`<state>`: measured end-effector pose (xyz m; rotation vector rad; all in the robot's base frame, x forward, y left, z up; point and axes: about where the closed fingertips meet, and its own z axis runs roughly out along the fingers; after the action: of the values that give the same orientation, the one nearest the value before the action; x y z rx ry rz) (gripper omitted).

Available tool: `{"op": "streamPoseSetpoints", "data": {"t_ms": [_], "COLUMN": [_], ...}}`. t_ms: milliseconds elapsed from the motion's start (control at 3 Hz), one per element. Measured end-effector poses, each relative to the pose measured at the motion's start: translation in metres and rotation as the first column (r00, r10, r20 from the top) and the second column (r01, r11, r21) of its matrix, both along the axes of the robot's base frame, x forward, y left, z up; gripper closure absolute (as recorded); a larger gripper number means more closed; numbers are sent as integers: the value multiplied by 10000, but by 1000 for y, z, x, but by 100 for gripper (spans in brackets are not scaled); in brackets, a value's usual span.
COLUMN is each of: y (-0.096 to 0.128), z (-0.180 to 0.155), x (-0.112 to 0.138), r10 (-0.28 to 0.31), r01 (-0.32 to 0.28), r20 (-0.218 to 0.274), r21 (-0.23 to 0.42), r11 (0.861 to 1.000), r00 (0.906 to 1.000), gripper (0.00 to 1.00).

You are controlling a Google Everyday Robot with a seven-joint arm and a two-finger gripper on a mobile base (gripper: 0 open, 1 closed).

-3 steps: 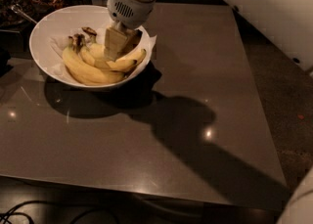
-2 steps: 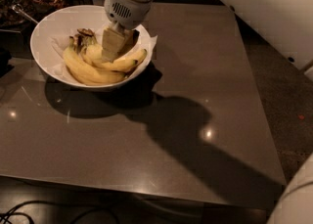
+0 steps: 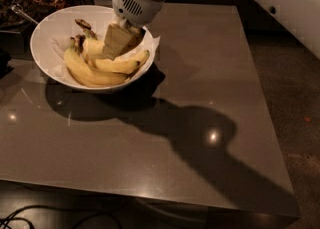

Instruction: Pick banana from white bowl

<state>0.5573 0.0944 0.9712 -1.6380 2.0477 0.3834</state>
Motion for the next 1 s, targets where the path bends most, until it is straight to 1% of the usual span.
{"op": "streamPoseSetpoints", "data": {"t_ms": [333, 1000], "y": [-15, -47], "z": [4, 13], "x": [-11, -29], "r10": [-144, -515], "r01": [146, 510], "r20": [-27, -4], "r21": [697, 1513], "r11": [9975, 9872], "r00": [9999, 9987], "gripper": [100, 100]}}
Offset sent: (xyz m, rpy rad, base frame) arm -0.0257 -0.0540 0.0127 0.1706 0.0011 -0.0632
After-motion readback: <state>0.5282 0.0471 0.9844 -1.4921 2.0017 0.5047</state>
